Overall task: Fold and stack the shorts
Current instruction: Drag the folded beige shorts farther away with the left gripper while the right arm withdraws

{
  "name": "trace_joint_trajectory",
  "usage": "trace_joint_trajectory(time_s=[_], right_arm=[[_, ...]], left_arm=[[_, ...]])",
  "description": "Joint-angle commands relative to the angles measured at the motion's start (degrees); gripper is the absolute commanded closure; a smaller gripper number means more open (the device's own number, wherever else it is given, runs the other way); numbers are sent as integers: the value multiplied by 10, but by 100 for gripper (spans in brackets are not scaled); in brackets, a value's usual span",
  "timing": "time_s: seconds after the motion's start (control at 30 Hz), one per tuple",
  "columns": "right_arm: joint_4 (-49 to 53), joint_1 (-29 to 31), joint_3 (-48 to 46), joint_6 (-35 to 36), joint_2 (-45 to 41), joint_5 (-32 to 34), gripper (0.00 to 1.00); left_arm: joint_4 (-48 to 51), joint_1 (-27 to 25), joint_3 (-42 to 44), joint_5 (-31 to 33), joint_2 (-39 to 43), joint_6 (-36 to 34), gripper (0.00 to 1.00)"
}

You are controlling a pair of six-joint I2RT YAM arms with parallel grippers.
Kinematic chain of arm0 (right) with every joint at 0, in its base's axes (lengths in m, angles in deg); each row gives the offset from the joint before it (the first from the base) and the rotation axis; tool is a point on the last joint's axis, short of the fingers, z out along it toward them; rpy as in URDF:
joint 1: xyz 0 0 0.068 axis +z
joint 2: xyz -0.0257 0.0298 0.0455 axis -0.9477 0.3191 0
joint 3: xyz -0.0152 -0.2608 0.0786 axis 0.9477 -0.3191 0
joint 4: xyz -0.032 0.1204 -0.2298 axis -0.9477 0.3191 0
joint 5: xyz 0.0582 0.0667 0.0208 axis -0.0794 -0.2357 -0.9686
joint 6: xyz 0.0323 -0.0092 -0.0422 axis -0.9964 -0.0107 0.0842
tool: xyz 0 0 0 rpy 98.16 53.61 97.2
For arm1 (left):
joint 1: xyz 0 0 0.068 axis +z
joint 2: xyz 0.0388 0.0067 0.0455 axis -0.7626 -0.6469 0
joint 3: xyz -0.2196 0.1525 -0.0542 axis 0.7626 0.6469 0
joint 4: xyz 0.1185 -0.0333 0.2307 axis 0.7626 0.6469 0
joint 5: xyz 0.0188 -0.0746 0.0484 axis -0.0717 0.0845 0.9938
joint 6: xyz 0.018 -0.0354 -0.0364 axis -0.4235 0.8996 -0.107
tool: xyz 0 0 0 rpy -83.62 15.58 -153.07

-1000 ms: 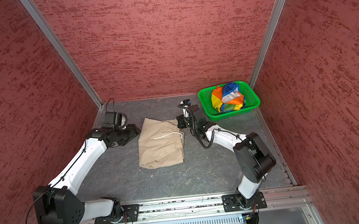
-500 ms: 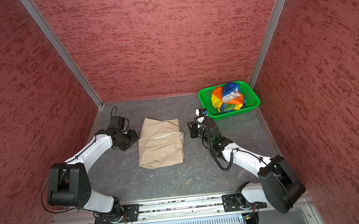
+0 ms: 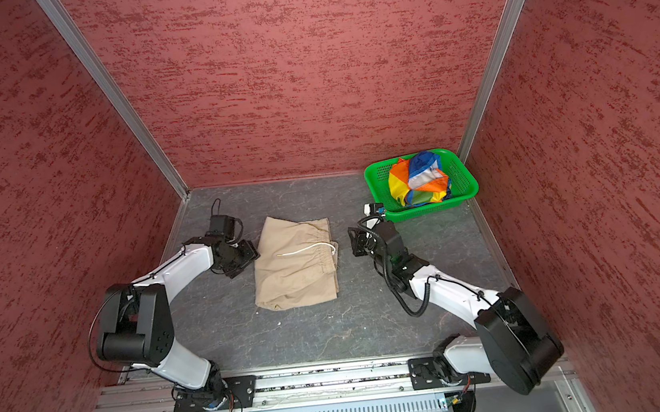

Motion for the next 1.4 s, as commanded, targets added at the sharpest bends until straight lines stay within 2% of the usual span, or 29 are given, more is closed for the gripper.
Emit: trace_joint_trajectory(time_s=[0.0, 0.27, 0.4, 0.53, 0.7, 0.83, 1.37], right_arm=[[-7, -2, -17, -14, -2, 23, 62], [-19, -2, -23, -16, -2, 27, 61], [-19, -3, -21, -16, 5, 27, 60], [-18, -3, -21, -17, 9, 26, 61], [-20, -3, -24, -16, 12, 30, 60], [-18, -3, -25, -16, 17, 30, 60], [-25, -4, -20, -18, 65, 21, 62]], left_arm=[[-20, -6, 9, 4, -8, -3, 29], [-38, -17, 20, 0, -32, -1, 30], [-50, -23, 16, -3, -50, 2, 36], [-55, -24, 4, -1, -71, 5, 53], [-57, -21, -26, 11, -93, 8, 87], [-52, -12, -63, 17, -116, 10, 99], [2, 122, -288, 22, -188, 29, 100]])
